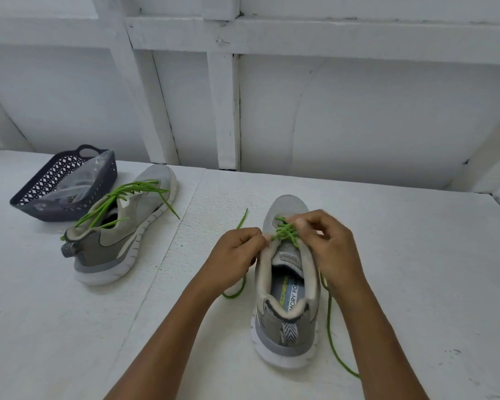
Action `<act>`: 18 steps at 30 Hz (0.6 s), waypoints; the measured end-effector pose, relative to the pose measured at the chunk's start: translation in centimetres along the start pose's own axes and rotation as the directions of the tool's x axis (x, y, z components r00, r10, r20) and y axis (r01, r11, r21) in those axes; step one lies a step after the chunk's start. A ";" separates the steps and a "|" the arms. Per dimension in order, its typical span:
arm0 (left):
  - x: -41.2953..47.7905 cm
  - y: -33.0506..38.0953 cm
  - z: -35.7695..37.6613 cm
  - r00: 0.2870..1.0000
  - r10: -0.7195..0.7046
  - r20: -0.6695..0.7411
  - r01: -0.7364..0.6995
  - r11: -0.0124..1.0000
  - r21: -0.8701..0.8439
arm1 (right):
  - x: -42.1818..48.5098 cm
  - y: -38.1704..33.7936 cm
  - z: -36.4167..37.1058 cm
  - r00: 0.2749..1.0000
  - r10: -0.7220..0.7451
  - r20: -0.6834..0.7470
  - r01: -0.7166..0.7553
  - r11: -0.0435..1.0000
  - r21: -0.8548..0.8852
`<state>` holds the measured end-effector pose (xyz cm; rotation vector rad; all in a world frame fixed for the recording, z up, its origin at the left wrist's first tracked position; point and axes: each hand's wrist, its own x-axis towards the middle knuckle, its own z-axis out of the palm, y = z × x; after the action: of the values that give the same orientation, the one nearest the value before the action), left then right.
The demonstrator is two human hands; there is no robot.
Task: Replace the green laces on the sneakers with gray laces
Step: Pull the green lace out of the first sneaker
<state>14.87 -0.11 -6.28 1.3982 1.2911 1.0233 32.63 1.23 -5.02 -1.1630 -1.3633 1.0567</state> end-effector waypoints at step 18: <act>0.0 0.0 0.1 0.999 -0.050 0.003 0.050 0.997 -0.059 | 0.3 0.2 -0.1 0.974 0.097 0.205 -0.060 0.981 -0.183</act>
<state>14.95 -0.10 -6.31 1.3159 1.2789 1.0185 32.75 1.52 -5.12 -1.2699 -1.6159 1.1621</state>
